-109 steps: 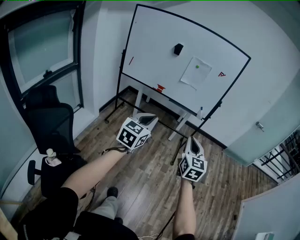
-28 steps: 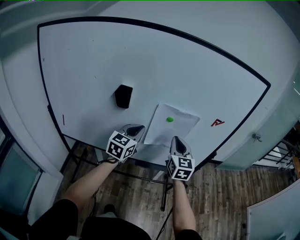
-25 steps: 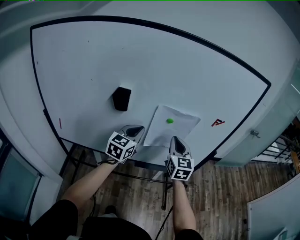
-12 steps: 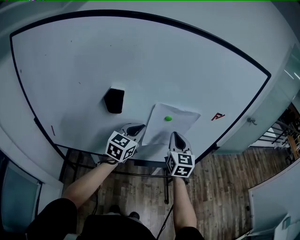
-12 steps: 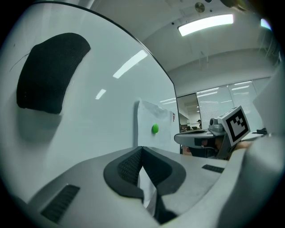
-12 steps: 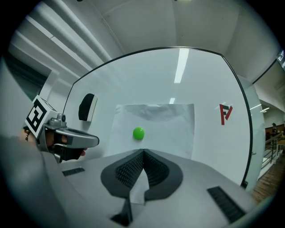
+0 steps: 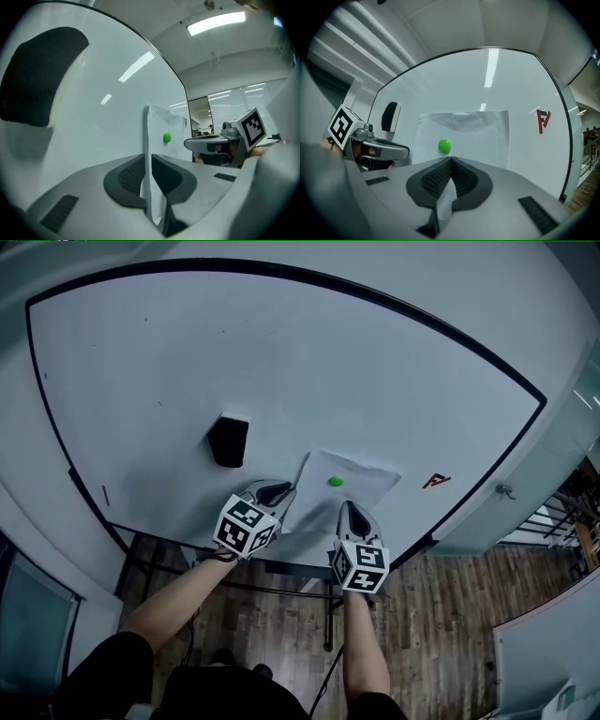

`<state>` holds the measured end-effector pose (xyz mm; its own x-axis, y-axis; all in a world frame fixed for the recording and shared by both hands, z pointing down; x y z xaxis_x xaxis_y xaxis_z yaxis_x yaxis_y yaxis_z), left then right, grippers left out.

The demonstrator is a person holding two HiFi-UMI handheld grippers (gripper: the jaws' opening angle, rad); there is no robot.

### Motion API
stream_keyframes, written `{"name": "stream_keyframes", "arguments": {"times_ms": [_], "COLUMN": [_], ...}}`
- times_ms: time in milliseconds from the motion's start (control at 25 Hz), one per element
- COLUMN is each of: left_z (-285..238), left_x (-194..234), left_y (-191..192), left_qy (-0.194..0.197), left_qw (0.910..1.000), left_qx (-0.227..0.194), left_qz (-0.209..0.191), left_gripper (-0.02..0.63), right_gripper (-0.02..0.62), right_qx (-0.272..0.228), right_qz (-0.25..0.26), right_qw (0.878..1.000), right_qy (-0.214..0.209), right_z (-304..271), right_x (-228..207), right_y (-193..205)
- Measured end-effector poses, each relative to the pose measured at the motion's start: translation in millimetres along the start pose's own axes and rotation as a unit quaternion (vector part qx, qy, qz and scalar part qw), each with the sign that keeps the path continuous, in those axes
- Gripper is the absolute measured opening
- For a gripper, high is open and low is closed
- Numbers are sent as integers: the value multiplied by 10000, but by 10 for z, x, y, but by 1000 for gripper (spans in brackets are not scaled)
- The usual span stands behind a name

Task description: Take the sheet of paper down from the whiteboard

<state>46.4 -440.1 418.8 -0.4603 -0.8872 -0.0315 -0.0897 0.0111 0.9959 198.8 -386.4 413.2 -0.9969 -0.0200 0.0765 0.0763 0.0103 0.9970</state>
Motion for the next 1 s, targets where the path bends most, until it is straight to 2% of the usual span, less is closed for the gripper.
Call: {"name": "stream_keyframes", "arguments": {"times_ms": [120, 200, 280, 560, 760, 1000], "left_z": [-57, -101, -142, -228, -252, -249], "left_x": [-17, -31, -41, -61, 2, 23], "left_y": [-6, -11, -28, -77, -79, -74], "left_qy": [76, 167, 240, 234, 99, 234], "left_qw": [10000, 9998, 9997, 9997, 9999, 9996], "left_qx": [3, 35, 39, 57, 89, 46], "left_qz": [26, 52, 47, -41, -39, 182], "left_gripper": [40, 123, 123, 116, 35, 20], "right_gripper": [25, 25, 25, 25, 25, 25], "right_qx": [-24, -38, -59, -59, -52, -70], "right_qz": [-23, -22, -11, 0, -19, -39], "right_qw": [10000, 10000, 9999, 9999, 9999, 9999], "right_qy": [-30, -57, -84, -128, -141, -148], "right_z": [-2, -10, -30, -89, -134, -157], "right_x": [-5, 1, 8, 20, 29, 40], "right_y": [-17, -29, -41, -58, -62, -78]}}
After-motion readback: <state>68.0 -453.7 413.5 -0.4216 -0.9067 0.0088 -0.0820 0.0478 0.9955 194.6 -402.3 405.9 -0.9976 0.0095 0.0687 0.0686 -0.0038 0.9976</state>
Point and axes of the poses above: the fingertips, and each gripper's own axes: z backward along the fingers, x to its left, y out of its underside, the point moved 4 cm from there along z, backward along the fingers, and after that the axes turned 9 degrees about y, right-handed, at the moved point
